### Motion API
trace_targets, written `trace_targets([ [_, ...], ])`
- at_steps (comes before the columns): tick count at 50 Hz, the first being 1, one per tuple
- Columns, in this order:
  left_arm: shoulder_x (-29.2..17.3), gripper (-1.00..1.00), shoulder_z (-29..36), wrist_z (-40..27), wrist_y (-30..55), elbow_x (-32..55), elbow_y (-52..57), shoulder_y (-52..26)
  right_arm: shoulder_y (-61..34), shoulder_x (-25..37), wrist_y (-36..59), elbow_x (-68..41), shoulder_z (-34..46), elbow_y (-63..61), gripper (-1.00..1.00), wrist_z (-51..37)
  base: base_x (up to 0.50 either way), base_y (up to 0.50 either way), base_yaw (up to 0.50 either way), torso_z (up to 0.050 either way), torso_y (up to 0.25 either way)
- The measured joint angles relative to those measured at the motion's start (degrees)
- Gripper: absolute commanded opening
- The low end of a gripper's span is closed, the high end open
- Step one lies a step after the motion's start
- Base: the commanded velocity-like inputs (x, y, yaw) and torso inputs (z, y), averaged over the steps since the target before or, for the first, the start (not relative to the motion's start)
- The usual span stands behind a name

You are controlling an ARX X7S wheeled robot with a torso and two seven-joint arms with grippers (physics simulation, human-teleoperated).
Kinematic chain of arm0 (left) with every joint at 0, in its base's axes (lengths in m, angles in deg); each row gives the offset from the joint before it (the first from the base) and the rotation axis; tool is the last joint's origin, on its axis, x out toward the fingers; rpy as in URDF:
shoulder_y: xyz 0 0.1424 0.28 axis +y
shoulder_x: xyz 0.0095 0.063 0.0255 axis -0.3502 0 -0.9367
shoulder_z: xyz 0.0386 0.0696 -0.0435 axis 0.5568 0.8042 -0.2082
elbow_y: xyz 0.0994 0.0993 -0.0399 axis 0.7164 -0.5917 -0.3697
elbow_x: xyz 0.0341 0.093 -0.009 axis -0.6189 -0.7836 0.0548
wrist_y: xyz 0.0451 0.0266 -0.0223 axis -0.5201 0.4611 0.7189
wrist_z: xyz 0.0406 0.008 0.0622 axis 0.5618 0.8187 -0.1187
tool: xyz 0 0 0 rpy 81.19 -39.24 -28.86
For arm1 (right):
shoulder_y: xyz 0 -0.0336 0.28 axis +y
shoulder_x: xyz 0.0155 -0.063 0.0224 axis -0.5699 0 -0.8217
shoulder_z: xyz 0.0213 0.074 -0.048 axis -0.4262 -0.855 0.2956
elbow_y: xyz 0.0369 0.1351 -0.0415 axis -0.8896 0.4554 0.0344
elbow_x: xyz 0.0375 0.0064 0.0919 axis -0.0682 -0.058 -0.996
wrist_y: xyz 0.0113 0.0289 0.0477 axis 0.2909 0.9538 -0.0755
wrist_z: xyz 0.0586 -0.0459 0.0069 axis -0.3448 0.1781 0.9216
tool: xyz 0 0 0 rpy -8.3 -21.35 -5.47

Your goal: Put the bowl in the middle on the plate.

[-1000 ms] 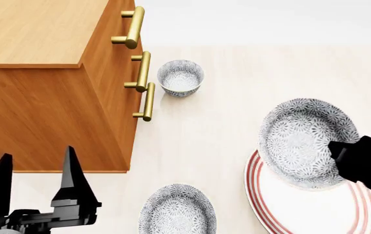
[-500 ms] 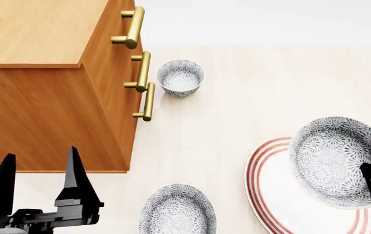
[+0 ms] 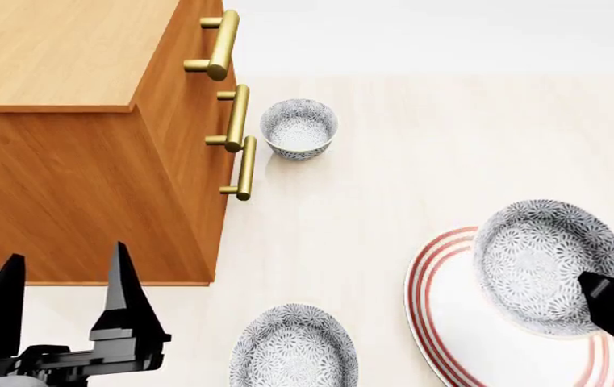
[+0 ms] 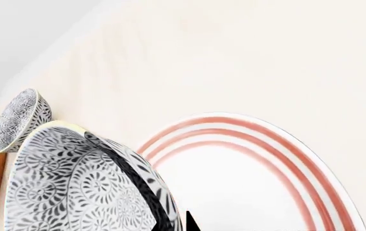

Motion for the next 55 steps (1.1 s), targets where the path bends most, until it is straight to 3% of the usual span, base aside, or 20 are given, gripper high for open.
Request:
trace_targets([
  [35, -0.62, 1.00, -0.02, -0.63, -0.44, 0.14, 0.43, 0.34, 4.37, -6.71, 2.54, 20.31, -5.05, 0.99, -1.00, 18.19, 0.00, 0.00, 0.00, 0.000, 0.000],
  [55, -0.86, 1.00, 0.20, -0.91, -0.69, 0.08, 0.36, 0.35, 6.11, -7.79, 0.93, 25.43, -4.44, 1.40, -1.00, 23.76, 0.00, 0.00, 0.00, 0.000, 0.001],
])
